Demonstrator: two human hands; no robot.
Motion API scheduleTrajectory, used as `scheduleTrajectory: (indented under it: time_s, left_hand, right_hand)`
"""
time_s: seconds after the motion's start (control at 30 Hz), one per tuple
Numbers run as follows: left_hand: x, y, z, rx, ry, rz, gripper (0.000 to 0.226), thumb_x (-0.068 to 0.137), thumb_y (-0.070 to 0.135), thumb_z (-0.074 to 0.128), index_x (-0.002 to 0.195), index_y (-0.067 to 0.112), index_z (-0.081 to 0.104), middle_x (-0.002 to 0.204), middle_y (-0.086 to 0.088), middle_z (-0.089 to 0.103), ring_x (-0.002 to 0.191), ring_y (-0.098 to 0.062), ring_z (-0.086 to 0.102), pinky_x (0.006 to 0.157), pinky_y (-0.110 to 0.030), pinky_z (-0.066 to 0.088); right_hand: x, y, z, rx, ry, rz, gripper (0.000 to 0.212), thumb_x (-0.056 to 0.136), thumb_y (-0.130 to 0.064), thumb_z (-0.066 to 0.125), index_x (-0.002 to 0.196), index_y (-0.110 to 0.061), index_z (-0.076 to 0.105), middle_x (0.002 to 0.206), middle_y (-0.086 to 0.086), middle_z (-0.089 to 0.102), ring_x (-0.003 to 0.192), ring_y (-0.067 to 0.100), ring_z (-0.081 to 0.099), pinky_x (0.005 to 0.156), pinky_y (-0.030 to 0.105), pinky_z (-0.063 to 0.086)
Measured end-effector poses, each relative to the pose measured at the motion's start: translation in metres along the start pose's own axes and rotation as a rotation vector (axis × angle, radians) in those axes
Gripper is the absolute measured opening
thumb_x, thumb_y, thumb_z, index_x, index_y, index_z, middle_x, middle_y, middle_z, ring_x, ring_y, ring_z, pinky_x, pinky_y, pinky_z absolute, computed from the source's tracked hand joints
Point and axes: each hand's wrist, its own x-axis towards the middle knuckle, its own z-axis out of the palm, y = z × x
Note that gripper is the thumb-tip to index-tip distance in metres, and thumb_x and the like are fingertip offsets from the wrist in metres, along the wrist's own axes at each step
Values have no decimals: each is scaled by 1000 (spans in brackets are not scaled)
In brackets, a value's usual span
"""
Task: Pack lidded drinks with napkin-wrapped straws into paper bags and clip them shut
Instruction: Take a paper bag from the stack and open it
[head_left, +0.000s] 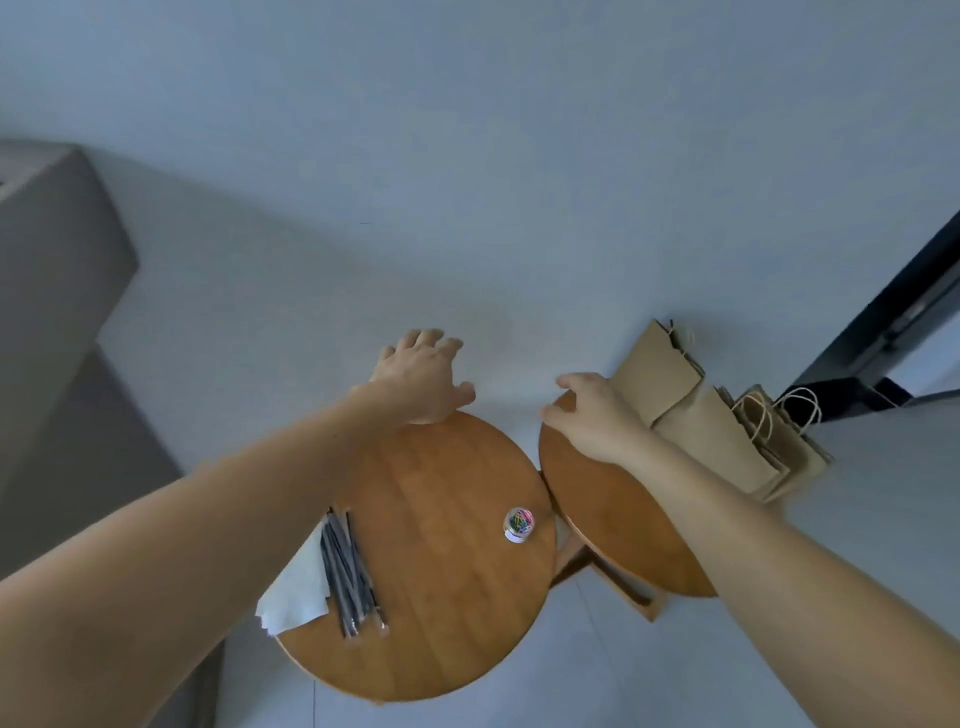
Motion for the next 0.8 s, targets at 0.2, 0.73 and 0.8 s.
scheduleTrajectory:
  time_s: [0.2,0.73,0.8]
  left_hand:
    - [44,62,47,-16,-99,67,68,95,50,48,153,24,25,161,-4,20,148,-26,14,117,-47,19]
    - [152,201,118,-102,-274,301,73,92,49,56,153,23,26,160,-3,23,147,-26,17,116,-46,24]
    - [165,213,126,-103,-291,271,72,93,48,56,153,23,26,160,-3,24,148,-25,16,116,-45,25]
  right_hand:
    - [13,77,-8,19,33,134,63,95,-46,54,148,-15,38,153,4,38,136,22,40,109,37,35]
    - [22,293,-46,-159,166,694,41,92,-36,50,123,-9,51,123,12,50,103,34,55,79,40,48]
    - [37,323,-50,-180,138,710,41,93,-35,50,124,-8,49,126,13,49,107,34,54,76,38,42]
